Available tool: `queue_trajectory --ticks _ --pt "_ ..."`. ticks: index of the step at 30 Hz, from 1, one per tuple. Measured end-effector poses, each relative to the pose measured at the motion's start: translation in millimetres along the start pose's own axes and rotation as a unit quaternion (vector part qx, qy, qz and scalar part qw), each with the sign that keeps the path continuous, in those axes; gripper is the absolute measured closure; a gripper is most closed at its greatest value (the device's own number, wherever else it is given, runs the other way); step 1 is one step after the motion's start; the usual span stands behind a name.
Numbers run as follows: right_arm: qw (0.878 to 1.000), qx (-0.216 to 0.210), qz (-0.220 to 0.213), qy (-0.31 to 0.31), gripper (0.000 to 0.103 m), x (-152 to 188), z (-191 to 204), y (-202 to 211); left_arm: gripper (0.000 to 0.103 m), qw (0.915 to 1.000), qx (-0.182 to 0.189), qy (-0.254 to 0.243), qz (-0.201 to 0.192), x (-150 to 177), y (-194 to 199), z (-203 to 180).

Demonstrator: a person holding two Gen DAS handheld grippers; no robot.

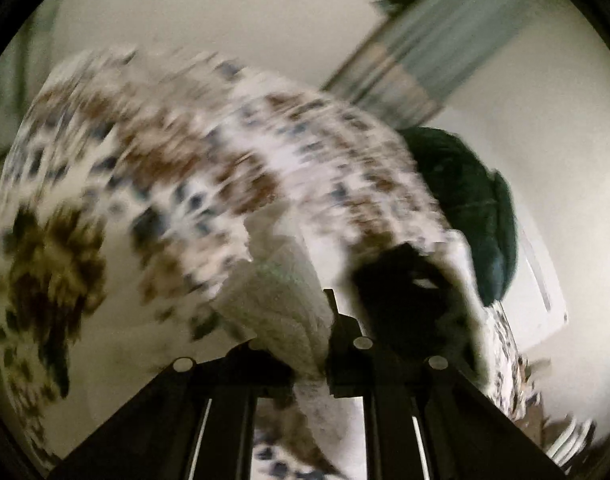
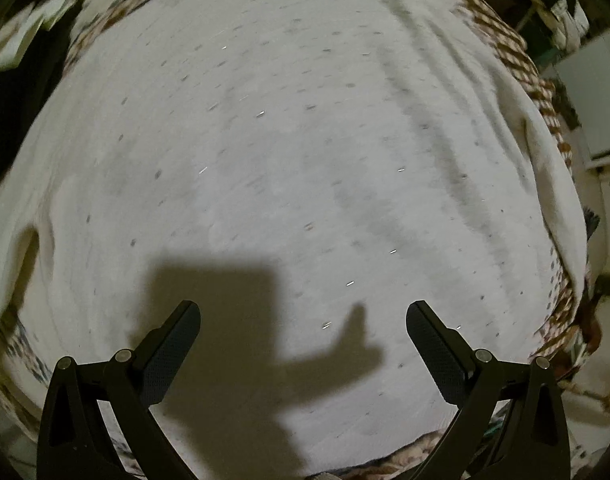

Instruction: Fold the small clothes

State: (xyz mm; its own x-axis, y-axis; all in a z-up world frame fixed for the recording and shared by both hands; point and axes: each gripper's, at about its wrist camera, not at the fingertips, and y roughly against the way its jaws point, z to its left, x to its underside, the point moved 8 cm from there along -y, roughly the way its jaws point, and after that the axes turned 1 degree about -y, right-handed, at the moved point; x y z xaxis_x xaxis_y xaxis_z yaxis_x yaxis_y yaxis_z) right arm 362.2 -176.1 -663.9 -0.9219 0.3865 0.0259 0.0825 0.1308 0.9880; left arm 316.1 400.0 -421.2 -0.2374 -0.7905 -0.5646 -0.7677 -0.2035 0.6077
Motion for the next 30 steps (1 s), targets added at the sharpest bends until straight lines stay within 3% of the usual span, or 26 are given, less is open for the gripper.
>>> queue_trajectory --ticks 5,8,11,14,15,17,18,23,27,30 --pt "1.0 -0.026 -0.008 -0.015 0.0 -21 -44 2 0.095 0.9938 0.031 -0.107 -0.005 17 19 -115" --pt "0.999 -0.031 -0.01 -0.022 0.0 -34 -84 1 0.095 0.9823 0.069 -0.173 0.021 63 29 -203" --pt "0.999 -0.027 -0.014 -0.035 0.0 -52 -138 1 0.095 0.9646 0.112 -0.231 0.063 136 28 -290" --pt "0.998 -0.031 -0.017 -0.054 0.0 -69 -192 -4 0.095 0.9405 0.148 -0.282 0.118 229 18 -363" --pt "0.997 -0.035 -0.021 -0.062 0.0 -75 -210 -7 0.095 0.9257 0.16 -0.311 0.143 273 13 -389" --pt "0.996 -0.028 -0.028 -0.078 0.0 -90 -251 -13 0.095 0.9067 0.17 -0.346 0.172 333 7 -417" --pt "0.996 -0.025 -0.03 -0.085 0.0 -95 -267 -16 0.095 0.8905 0.176 -0.372 0.195 377 3 -433" --pt "0.991 -0.026 -0.023 -0.129 0.0 -119 -337 -33 0.095 0.8304 0.187 -0.449 0.273 526 -2 -465" --pt "0.989 -0.022 -0.014 -0.148 0.0 -123 -381 -42 0.095 0.7974 0.182 -0.484 0.311 603 4 -471" --pt "0.988 -0.018 -0.008 -0.152 0.0 -121 -405 -46 0.092 0.7807 0.169 -0.499 0.336 637 3 -466"
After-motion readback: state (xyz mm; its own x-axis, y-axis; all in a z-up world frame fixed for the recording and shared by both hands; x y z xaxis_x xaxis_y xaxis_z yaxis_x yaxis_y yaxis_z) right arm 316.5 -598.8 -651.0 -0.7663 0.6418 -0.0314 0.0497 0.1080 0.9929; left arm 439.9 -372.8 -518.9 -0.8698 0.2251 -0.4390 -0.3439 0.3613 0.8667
